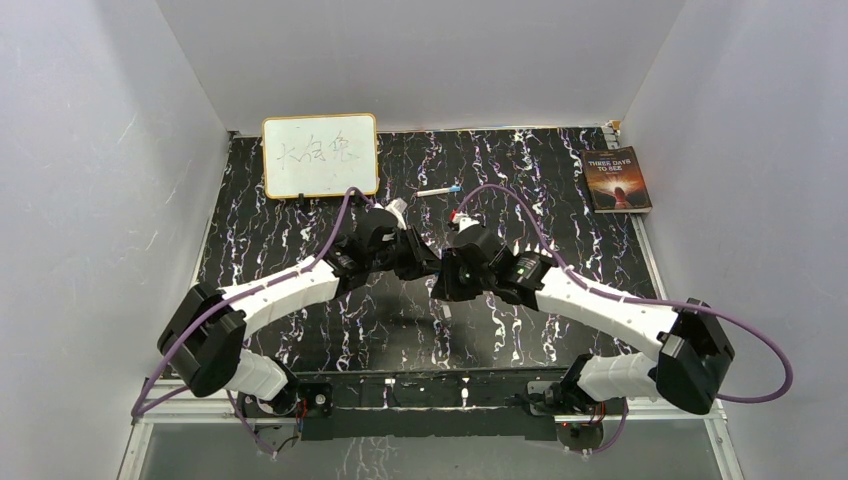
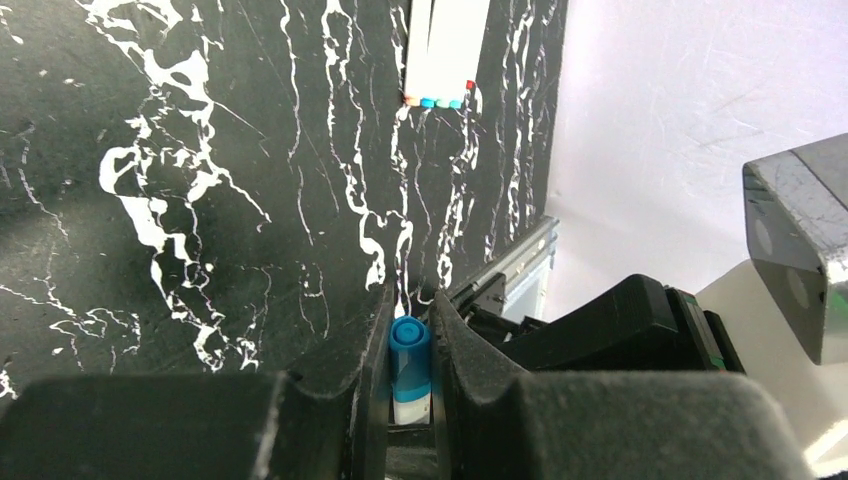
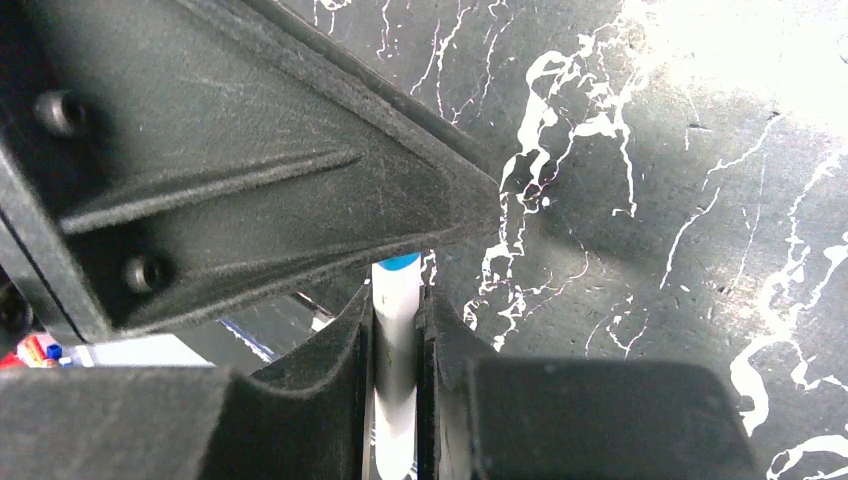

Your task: Open the pen caps

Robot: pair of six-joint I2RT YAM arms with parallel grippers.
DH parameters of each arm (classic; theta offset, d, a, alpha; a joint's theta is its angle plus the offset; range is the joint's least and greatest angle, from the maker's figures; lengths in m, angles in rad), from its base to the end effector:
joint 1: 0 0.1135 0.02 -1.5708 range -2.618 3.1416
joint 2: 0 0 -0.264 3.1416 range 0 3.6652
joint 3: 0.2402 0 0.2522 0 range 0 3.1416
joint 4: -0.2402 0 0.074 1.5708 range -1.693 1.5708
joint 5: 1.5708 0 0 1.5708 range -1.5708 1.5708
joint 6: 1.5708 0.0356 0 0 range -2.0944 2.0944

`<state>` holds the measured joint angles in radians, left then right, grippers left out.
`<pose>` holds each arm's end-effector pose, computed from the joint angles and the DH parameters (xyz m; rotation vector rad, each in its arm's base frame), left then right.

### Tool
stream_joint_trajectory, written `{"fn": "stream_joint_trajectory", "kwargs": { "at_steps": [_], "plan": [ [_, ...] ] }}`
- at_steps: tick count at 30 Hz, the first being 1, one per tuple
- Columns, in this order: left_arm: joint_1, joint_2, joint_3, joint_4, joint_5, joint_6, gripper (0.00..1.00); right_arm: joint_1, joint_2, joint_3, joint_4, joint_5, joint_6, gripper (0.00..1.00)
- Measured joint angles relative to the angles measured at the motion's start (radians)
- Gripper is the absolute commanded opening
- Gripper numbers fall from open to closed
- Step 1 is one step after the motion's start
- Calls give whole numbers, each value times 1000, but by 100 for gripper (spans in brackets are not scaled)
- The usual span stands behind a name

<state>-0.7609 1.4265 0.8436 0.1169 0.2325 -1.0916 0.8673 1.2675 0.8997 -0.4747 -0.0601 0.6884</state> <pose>0.2237 -0.2243 0.2412 -0.2172 2.3169 -1.3065 0.1693 0.2029 0.2516 -0.2583 2.5515 0.7408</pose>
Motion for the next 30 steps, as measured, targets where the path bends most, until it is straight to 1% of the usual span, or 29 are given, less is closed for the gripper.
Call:
{"fn": "stream_joint_trajectory", "kwargs": {
  "at_steps": [2, 7, 9, 13, 15, 19, 21, 23, 25, 30],
  "plan": [
    [19, 0, 0, -2, 29, 6, 0, 5, -13, -12, 9, 3, 3, 0],
    [107, -13, -2, 9, 185, 6, 0, 11, -58, -35, 77, 10, 21, 0],
    [159, -18, 0, 10, 180, 24, 0, 20, -80, -47, 74, -3, 23, 0],
    [338, -11, 1, -18, 150, 57, 0, 47, -131, -99, 22, -19, 27, 0],
    [384, -11, 1, -32, 146, 71, 0, 47, -132, -112, 4, -19, 28, 0],
    [411, -11, 8, -91, 142, 121, 0, 47, -130, -111, -38, 24, 24, 0],
    [412, -13, 17, -137, 129, 159, 0, 46, -111, -90, -85, 76, 16, 0],
    [412, -23, 18, -184, 110, 195, 0, 23, -55, -34, -155, 155, -3, 0],
    [412, -42, 16, -237, 87, 229, 0, -22, 6, 19, -196, 226, -25, 0],
    [412, -101, -14, -310, 43, 283, 1, -204, 153, 100, -235, 356, -95, 0]
  ]
}}
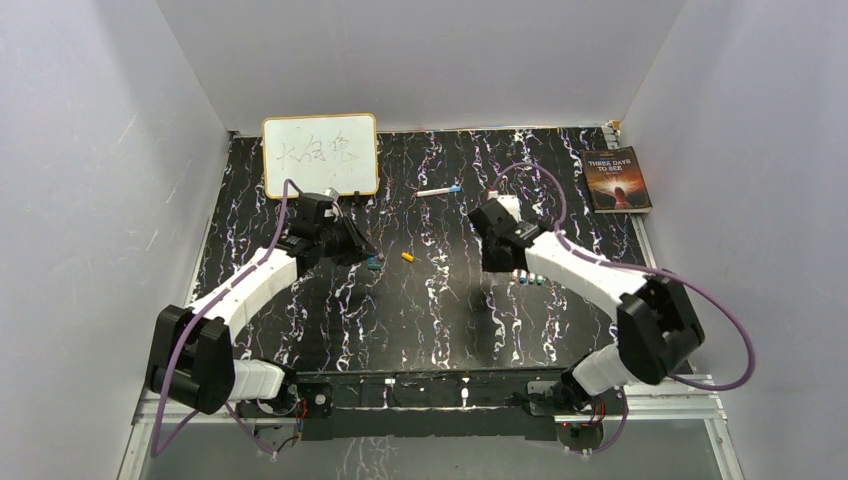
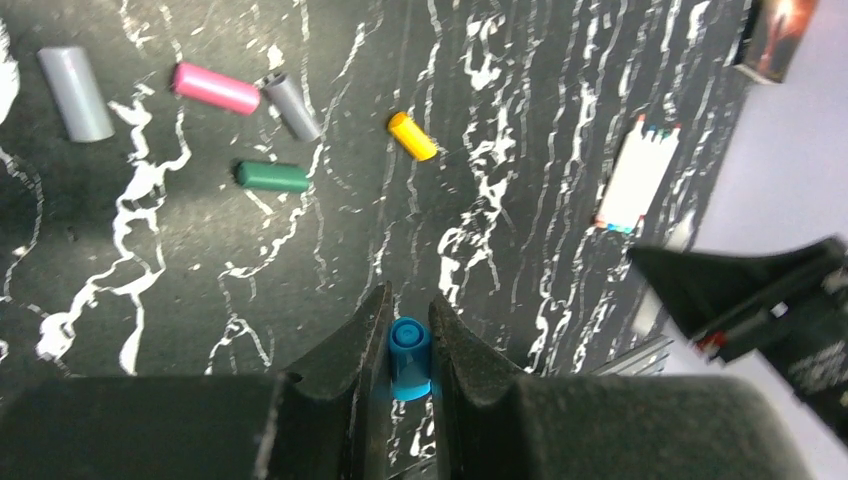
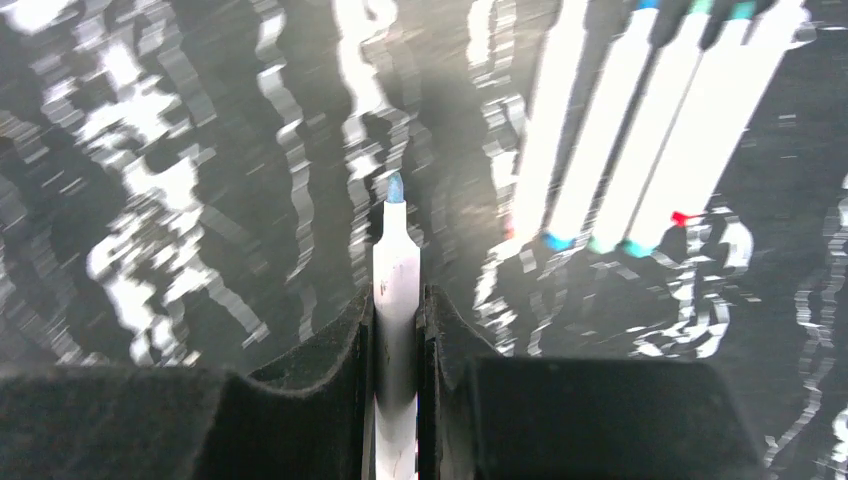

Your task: Open the pen caps

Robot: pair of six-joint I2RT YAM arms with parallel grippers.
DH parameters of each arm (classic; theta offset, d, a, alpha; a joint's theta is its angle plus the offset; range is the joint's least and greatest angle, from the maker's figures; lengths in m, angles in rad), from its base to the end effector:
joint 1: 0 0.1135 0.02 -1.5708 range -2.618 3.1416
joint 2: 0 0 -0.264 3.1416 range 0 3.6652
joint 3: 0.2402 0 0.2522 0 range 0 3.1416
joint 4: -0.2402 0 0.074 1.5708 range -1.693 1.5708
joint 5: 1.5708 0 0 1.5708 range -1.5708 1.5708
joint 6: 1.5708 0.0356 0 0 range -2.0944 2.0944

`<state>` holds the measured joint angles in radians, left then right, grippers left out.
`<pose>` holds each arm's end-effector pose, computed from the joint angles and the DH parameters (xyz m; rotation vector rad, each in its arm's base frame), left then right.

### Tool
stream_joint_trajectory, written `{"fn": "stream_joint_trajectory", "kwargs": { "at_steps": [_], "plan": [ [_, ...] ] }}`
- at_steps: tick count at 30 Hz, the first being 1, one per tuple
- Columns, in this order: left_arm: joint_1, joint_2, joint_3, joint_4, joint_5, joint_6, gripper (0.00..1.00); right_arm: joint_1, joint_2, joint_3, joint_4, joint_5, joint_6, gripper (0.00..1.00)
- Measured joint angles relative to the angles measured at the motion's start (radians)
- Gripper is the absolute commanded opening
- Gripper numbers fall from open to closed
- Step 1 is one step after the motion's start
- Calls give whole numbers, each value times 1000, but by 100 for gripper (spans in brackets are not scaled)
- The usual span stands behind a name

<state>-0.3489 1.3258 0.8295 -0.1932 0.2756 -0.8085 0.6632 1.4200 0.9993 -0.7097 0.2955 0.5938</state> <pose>0.2631 -0.1060 0.2369 -0.3930 2.3679 -0.8959 0.2227 0.1608 0.2315 -0.0036 2.6170 0.0293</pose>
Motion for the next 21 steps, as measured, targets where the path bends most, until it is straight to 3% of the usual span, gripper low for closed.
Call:
{"fn": "stream_joint_trajectory", "kwargs": {
  "at_steps": [6, 12, 15, 18, 21],
  "plan": [
    [0, 1, -28, -44, -26, 32, 2, -179, 149, 36, -6, 94, -79, 3],
    [0, 45, -28, -44, -34, 46, 5, -249, 235, 82, -5, 123, -128, 29],
    [1, 71, -28, -39, -38, 50, 10, -267, 259, 106, 3, 126, -149, 34],
    [4, 102, -27, -39, -43, 52, 19, -279, 277, 119, 8, 126, -164, 37],
    [8, 123, -27, -38, -45, 58, 41, -288, 280, 119, 9, 125, -176, 39]
  ]
}}
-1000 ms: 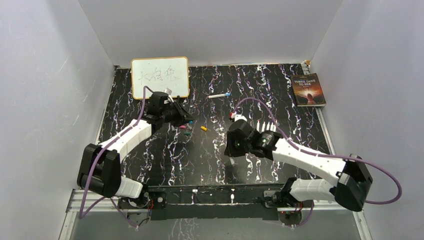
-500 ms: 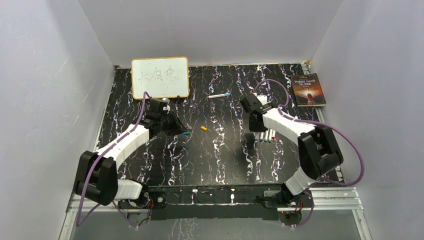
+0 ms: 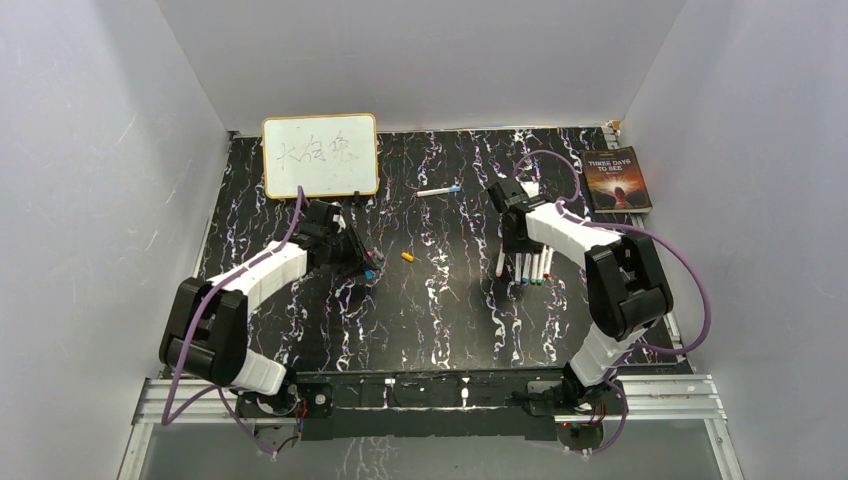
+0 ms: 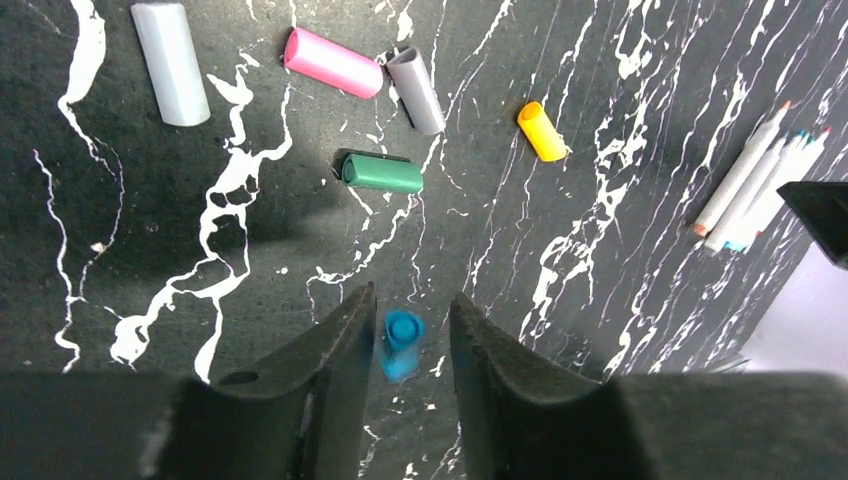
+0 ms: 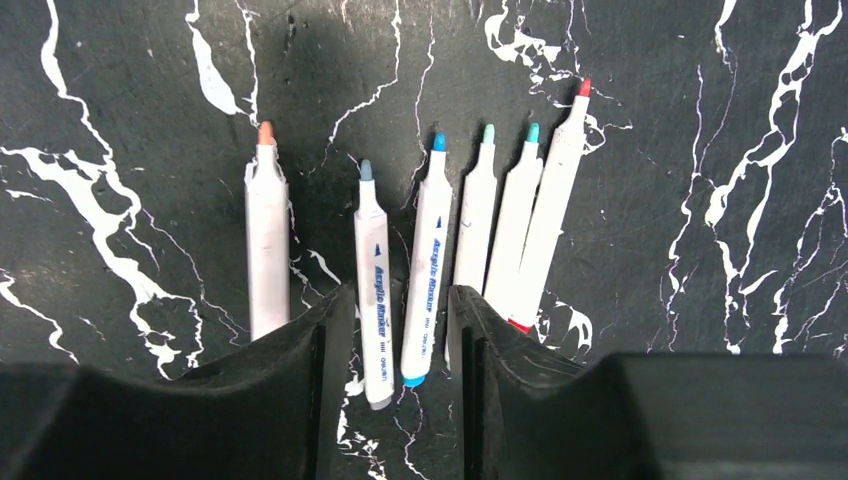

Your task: Open the pen caps

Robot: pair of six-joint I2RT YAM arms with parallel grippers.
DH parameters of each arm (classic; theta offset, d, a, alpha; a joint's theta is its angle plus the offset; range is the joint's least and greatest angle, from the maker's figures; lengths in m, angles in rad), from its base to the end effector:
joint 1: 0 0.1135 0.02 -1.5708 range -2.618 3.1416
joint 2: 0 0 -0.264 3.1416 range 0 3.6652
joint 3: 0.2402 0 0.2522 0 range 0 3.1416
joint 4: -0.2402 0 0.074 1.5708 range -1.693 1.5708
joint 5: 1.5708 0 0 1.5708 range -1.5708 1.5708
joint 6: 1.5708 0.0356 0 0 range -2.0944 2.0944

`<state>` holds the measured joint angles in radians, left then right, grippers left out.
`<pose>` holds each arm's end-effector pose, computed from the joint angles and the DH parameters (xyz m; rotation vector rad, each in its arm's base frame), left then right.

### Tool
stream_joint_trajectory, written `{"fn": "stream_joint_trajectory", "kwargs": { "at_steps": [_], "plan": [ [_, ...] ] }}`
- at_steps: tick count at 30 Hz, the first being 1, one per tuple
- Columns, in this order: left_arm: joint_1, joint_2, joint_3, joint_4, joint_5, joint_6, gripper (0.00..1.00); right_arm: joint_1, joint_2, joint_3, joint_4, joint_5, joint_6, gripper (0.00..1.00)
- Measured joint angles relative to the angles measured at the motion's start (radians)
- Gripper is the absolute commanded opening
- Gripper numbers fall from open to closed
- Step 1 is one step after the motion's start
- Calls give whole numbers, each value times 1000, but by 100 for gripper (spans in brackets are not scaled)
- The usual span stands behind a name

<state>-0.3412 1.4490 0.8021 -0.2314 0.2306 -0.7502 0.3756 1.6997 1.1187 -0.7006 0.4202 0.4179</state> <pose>0.2695 -0.1043 0.1922 -0.4164 2.5363 -0.7351 0.3049 0.1046 0.1889 0.1405 2.6889 -0.3779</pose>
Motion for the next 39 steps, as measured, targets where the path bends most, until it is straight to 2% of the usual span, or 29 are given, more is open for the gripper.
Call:
{"fn": "stream_joint_trajectory", "kwargs": {
  "at_steps": [1, 5, 10, 13, 16, 20, 24, 28, 31, 39],
  "plan": [
    [1, 5, 1, 0, -2, 4, 51, -3, 0, 2, -1, 0, -2, 40],
    [4, 20, 12, -2, -8, 13, 67, -6, 0, 25, -3, -17, -16, 46],
    [6, 21, 33, -6, -13, 21, 70, -9, 0, 98, 4, -85, -45, 57],
    [6, 21, 36, -8, -14, 22, 73, -9, 20, 192, 26, -155, -70, 59],
    [6, 18, 36, -16, -13, 22, 79, -10, 74, 286, 46, -205, -77, 60],
    [6, -14, 37, -38, -14, 23, 94, -10, 225, 470, 83, -286, -79, 59],
    [6, -77, 43, -76, -15, 26, 97, -9, 412, 664, 101, -358, -71, 55],
    [6, -149, 43, -105, -14, 25, 97, -9, 568, 815, 113, -413, -42, 42],
    [6, -186, 42, -116, -11, 24, 97, -9, 622, 846, 152, -446, -11, 34],
    [6, -257, 34, -148, -3, 21, 97, 9, 666, 856, 256, -473, 37, 36]
  ]
}}
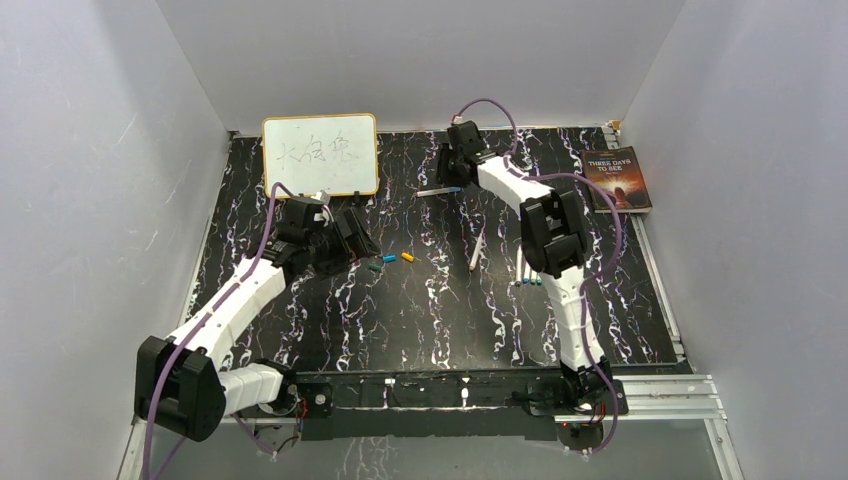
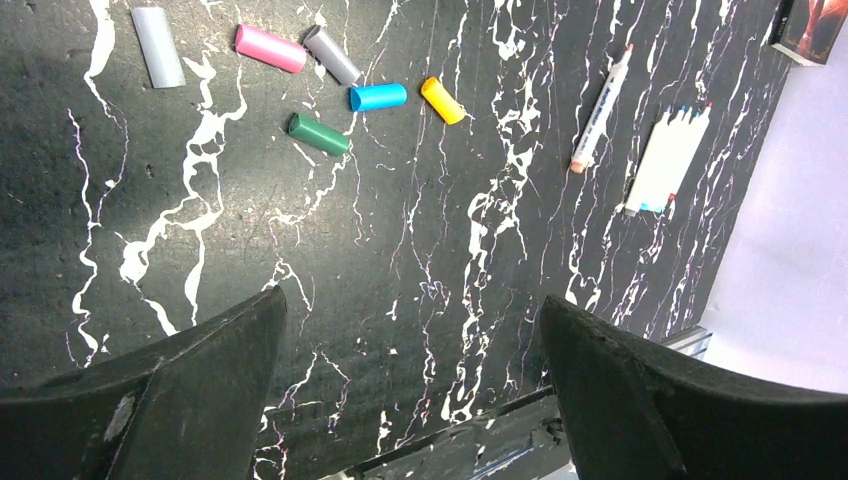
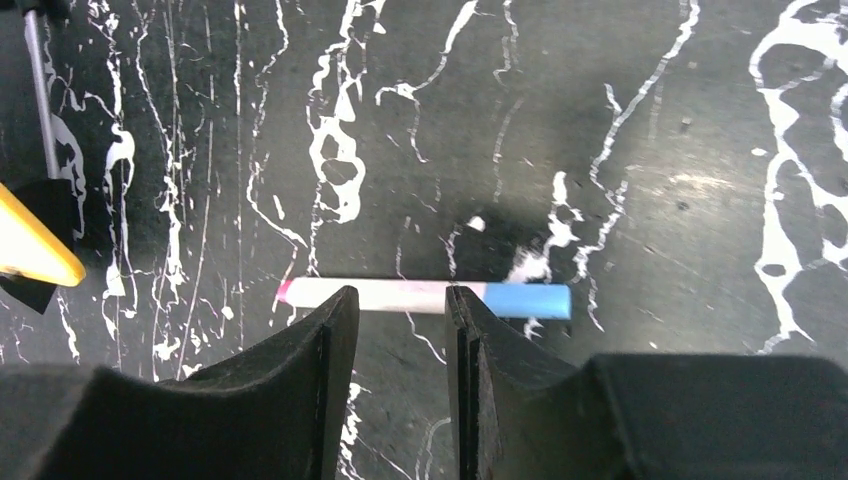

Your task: Open the pen caps

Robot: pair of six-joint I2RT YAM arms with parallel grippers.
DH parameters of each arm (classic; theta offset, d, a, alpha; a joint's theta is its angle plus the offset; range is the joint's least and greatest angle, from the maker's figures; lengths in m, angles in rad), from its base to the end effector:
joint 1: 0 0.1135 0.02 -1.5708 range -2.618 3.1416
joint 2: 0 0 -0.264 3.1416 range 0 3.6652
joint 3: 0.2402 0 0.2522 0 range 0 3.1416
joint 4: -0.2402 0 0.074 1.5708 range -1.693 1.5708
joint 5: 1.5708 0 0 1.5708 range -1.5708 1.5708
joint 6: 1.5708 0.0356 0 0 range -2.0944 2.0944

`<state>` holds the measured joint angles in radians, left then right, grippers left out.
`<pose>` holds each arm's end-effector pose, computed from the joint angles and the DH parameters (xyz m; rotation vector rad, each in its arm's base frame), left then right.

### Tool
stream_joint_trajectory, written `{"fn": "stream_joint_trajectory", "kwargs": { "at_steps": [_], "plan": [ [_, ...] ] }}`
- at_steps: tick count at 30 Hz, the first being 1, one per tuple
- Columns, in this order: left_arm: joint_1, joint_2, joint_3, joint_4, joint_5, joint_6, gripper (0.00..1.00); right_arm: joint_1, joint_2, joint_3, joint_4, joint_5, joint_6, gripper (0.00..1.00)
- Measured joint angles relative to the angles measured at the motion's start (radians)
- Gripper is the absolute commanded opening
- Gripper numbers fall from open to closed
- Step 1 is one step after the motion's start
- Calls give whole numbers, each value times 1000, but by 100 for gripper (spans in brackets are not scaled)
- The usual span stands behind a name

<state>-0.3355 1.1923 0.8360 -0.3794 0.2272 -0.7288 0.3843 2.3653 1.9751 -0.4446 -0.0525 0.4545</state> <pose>0.2367 -0.0910 0.2567 -0.3523 2.3946 -0.7818 0.4918 0.2009 0.1796 0.0613 2.4527 0.4440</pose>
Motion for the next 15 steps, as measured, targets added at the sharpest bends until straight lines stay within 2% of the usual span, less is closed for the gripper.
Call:
{"fn": "stream_joint_trajectory", "kwargs": {
  "at_steps": [9, 15],
  "plan": [
    [0, -3, -8, -4, 10, 0, 97, 25, 77, 50, 29, -38, 5, 36],
    [0, -5, -28, -5, 19, -3, 96, 43, 1, -97, 106, -43, -13, 36]
  ]
}}
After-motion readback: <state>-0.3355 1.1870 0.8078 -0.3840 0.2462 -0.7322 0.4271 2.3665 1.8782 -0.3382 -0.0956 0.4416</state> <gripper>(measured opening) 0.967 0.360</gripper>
